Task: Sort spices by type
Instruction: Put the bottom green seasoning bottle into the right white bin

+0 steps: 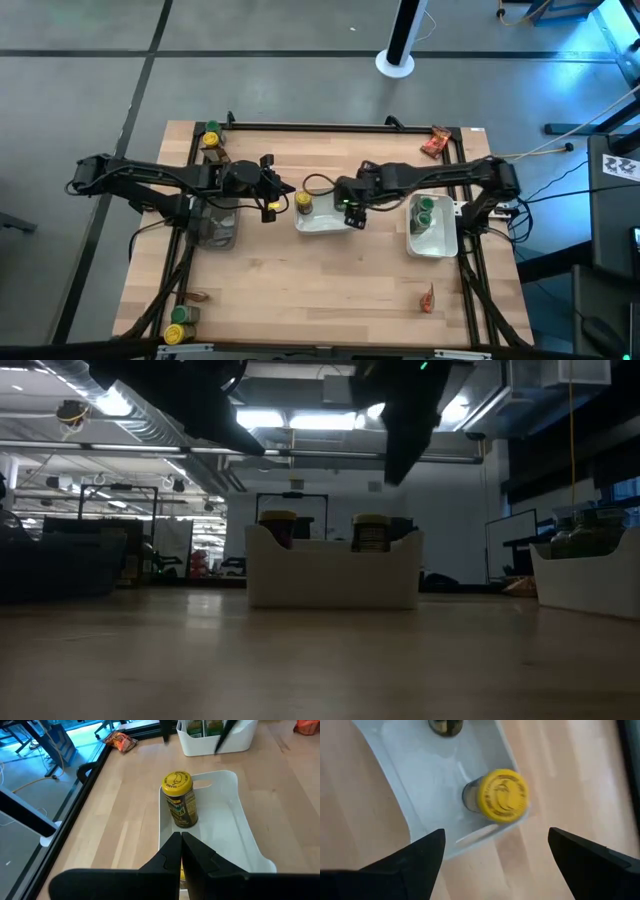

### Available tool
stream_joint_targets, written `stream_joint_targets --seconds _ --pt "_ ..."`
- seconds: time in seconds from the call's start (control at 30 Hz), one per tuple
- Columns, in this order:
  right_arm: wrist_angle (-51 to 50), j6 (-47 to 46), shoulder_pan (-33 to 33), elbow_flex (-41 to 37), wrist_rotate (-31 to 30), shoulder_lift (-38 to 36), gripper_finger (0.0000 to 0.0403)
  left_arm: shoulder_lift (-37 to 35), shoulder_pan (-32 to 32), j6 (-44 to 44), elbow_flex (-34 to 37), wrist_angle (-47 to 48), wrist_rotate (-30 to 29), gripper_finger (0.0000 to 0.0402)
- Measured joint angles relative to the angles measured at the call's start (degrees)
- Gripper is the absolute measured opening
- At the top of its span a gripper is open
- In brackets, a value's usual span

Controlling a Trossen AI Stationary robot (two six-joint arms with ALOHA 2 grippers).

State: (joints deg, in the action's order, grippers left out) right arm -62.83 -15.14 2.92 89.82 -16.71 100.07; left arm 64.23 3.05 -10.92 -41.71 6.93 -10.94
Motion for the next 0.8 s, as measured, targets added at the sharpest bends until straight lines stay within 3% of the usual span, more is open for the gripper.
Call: stream_joint_targets --seconds 0.27,0.57,0.8 --pt "11.1 -0.4 0.4 -13.5 -4.2 -14.6 0.0351 0.0 0.0 0.7 0.0 -0.2 0.0 0.0004" --pt "41.8 8.1 -0.3 -36.8 -8.2 -29.8 0.0351 0.0 0.0 0.1 0.0 -1.1 0.0 0.0004" --pt "64.5 19.7 -5.4 -46.5 -4.5 -31.7 0.0351 0.0 0.0 -0.2 0.0 -3.1 0.0 0.0004"
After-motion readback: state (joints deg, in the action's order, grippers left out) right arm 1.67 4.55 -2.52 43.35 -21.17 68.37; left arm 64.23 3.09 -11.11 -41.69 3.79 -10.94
